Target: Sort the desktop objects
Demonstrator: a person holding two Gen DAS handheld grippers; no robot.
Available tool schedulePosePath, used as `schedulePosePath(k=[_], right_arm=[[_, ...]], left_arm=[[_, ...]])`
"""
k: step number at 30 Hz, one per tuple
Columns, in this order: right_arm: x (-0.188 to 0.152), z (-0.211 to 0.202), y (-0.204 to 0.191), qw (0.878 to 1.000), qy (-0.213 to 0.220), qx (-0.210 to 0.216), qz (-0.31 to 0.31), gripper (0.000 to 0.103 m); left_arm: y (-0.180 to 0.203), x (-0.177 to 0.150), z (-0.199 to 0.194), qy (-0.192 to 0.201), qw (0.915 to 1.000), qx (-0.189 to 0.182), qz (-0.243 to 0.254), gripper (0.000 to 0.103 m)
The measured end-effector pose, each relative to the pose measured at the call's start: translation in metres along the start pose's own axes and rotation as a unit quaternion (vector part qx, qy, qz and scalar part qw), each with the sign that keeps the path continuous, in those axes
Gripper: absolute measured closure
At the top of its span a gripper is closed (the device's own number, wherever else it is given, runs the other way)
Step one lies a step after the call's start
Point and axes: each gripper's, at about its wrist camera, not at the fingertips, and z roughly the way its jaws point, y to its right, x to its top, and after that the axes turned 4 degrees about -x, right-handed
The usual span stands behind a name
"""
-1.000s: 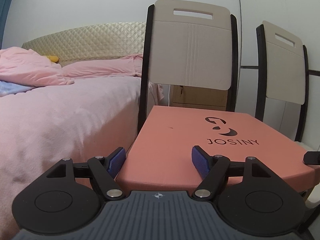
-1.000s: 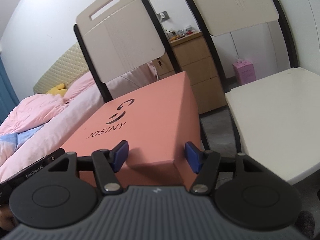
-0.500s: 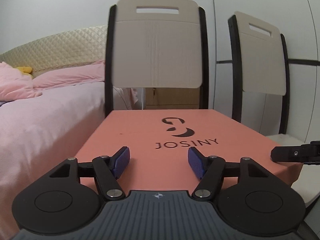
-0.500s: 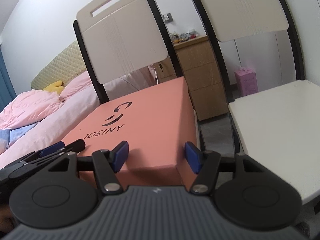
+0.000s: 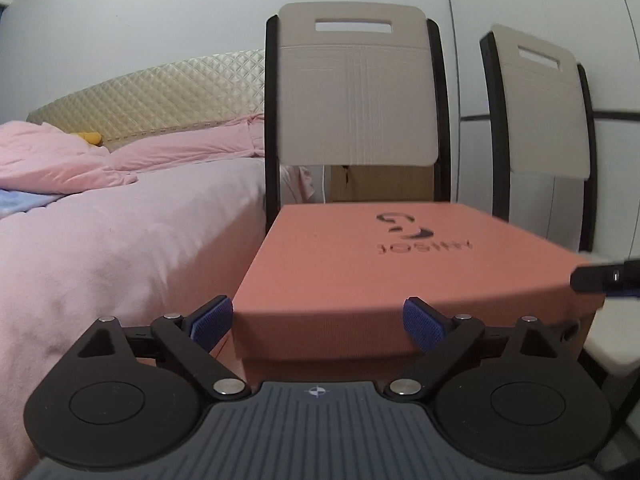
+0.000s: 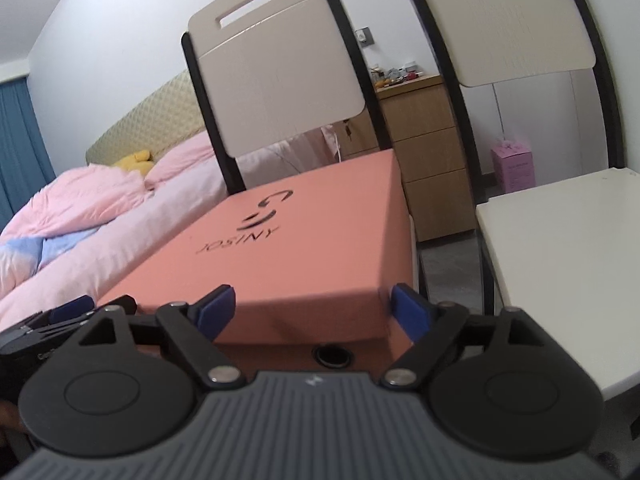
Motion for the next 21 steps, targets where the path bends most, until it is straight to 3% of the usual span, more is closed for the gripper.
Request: schedulePosePath(k=[5, 10, 21], right_arm=[[-0.004, -0.001, -0.004, 0.999, -0.008, -0.01, -0.03, 0.023], [-0.004, 0.002, 0.0, 1.0, -0.018, -0.016, -0.019, 0.046], [0.005, 0.027, -0.003, 0.999, -0.038, -0.018, -0.023, 0.054]], left_arm=[[0.005, -0.009, 0.009, -0.018, 0.9997, -0.005, 0.016, 0.01], [0.003, -0.007, 0.021, -0.031, 0.9993, -0.021, 0.001, 0.015], [0.015, -0.002, 0.051, -0.056, 0.9982, -0.014, 0.014, 0.015]])
